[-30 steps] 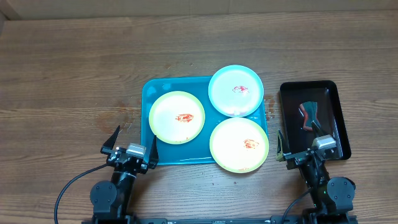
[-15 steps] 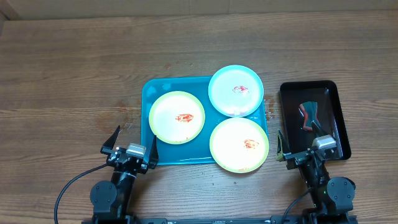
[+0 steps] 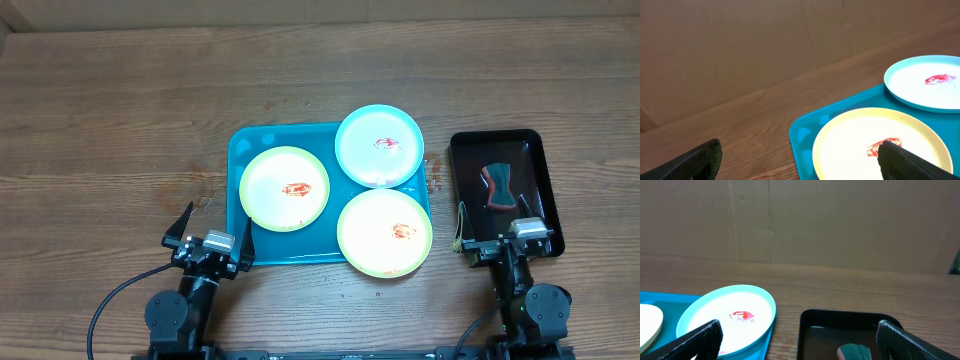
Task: Clean dirty plates on tray and stack at the side
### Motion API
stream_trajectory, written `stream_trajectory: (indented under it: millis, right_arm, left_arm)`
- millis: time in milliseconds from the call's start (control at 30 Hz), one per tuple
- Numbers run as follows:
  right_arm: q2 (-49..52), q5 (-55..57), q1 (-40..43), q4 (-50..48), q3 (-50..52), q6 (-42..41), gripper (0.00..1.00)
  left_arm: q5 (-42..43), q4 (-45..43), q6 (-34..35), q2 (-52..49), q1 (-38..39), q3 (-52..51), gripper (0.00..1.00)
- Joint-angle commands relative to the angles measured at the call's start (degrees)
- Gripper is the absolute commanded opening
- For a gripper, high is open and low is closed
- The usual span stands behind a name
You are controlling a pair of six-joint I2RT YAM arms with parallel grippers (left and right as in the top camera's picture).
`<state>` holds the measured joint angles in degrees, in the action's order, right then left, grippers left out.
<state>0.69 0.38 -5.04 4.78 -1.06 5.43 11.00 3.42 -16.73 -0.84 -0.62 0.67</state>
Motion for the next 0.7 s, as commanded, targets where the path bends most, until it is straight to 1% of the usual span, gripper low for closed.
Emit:
stream_trajectory:
  millis: [0,100,233,300,433,567,667]
  right_arm:
    - [-0.52,1.05,-0.37,-0.35,0.59,0.61,1.0]
    - [-0.52,0.17,-0.37,-0.46,0.59,0.61,1.0]
    - [-0.52,-6.23,-0.37,-0.79,-0.15,0.57,1.0]
    - [-0.48,-8.31,-0.37,-0.74,-1.88,0.11,1.0]
    - [1.57,-8.44,-0.37,0.35,-7.93,-0.31,1.0]
    - [7.82,-10.12,-0.37,6.14,-16.87,-1.14,1.0]
    - [15.28,-11.87,-0.37,12.41,-25.49,-1.11,1.0]
  left_arm:
    - [0.48,-0.44,-0.66,0.59,0.0,-0.39,1.0]
    - [1.05,-1.33,2.12,0.59,0.0,-0.39,1.0]
    - [1.07,0.37,8.76,0.55,0.0,0.81,1.0]
    - [1.09,3.58,9.75,0.24,-0.02,3.28,1.0]
    - [1.09,12.57,9.75,-3.06,0.0,11.45,1.0]
    - [1.14,22.03,11.04,-9.97,0.0,21.57,1.0]
    - [2.34,26.58,13.44,-17.25,0.0,29.51,1.0]
